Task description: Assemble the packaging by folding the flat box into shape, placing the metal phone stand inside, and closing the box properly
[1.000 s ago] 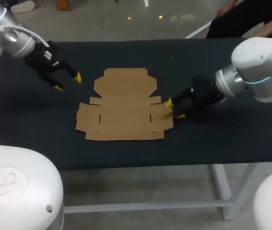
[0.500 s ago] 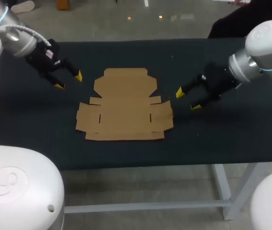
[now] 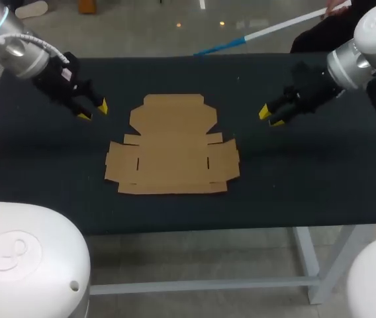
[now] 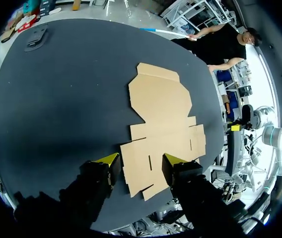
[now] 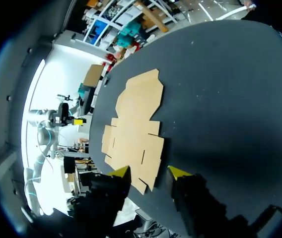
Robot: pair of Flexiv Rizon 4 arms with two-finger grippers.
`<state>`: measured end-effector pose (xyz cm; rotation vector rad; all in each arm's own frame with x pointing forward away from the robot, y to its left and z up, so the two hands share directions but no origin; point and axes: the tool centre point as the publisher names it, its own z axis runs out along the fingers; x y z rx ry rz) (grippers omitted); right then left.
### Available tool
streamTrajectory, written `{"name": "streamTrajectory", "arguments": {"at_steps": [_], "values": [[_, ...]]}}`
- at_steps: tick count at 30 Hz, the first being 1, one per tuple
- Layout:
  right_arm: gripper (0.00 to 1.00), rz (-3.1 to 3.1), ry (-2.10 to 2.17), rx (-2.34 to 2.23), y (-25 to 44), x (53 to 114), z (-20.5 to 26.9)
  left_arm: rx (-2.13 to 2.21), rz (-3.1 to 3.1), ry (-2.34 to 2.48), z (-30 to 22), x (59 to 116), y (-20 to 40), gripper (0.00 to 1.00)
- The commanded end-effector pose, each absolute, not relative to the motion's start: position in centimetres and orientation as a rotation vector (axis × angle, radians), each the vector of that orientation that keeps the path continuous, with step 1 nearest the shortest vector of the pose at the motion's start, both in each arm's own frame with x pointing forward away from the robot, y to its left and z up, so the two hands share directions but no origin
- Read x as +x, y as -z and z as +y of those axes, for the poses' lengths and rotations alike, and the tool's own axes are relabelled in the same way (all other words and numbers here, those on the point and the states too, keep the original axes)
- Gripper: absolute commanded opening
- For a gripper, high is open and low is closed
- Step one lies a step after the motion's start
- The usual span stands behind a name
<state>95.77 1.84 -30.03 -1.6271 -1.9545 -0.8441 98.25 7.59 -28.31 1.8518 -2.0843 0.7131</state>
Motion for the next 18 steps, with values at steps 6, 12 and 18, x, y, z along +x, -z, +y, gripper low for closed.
{"name": "streamTrajectory", "arguments": {"at_steps": [6,12,18], "values": [[0.0,-1.987,0.808,-1.588,30.04,97.51,1.51,1.867,-2.125,-0.63,7.23,98.08,28.16,0.0],[0.0,-1.987,0.808,-1.588,30.04,97.51,1.51,1.867,-2.125,-0.63,7.23,98.08,28.16,0.0],[0.0,-1.987,0.808,-1.588,30.04,97.51,1.51,1.867,-2.125,-0.63,7.23,98.08,28.16,0.0]]}}
